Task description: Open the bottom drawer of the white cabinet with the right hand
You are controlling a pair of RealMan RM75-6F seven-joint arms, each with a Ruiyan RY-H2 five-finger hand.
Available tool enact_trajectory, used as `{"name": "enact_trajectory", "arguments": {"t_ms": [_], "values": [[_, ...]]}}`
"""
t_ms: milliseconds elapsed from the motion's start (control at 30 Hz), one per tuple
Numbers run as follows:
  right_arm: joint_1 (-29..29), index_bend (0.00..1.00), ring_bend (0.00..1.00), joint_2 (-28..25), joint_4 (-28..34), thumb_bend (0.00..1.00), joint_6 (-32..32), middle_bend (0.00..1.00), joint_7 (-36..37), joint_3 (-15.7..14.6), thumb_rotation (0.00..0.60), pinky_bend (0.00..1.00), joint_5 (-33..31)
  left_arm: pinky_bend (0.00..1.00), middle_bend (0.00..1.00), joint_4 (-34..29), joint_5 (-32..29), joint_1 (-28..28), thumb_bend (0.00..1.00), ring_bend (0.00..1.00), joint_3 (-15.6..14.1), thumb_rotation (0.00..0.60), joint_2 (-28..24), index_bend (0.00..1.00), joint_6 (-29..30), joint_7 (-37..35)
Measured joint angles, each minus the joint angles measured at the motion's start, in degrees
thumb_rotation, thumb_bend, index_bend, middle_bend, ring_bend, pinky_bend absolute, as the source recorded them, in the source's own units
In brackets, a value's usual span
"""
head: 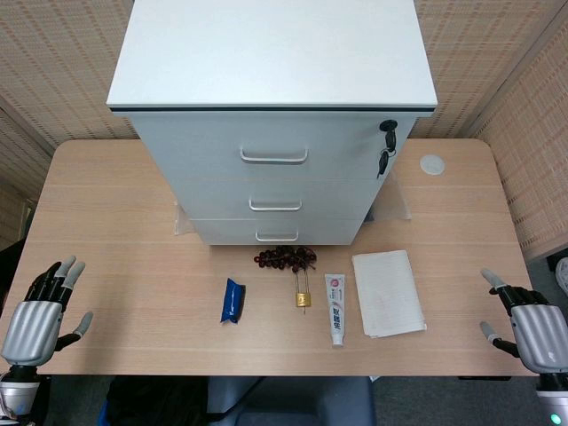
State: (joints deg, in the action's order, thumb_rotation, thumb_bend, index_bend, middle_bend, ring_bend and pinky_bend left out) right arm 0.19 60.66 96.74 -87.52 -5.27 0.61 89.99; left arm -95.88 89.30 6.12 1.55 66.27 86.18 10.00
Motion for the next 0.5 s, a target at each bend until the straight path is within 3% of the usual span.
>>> {"name": "enact_trajectory", "arguments": {"t_ms": [500], "values": [[0.7, 0.16, 0.30, 1.8, -0.9, 0.20, -2.1, 0.35, -0.4, 1.6, 0.600, 0.36, 1.4, 0.13, 0.00, 0.2, -0.4, 0.5, 0.33, 0.04, 0.1, 0.600, 0.6, 0.06, -0.8, 0.2]]}}
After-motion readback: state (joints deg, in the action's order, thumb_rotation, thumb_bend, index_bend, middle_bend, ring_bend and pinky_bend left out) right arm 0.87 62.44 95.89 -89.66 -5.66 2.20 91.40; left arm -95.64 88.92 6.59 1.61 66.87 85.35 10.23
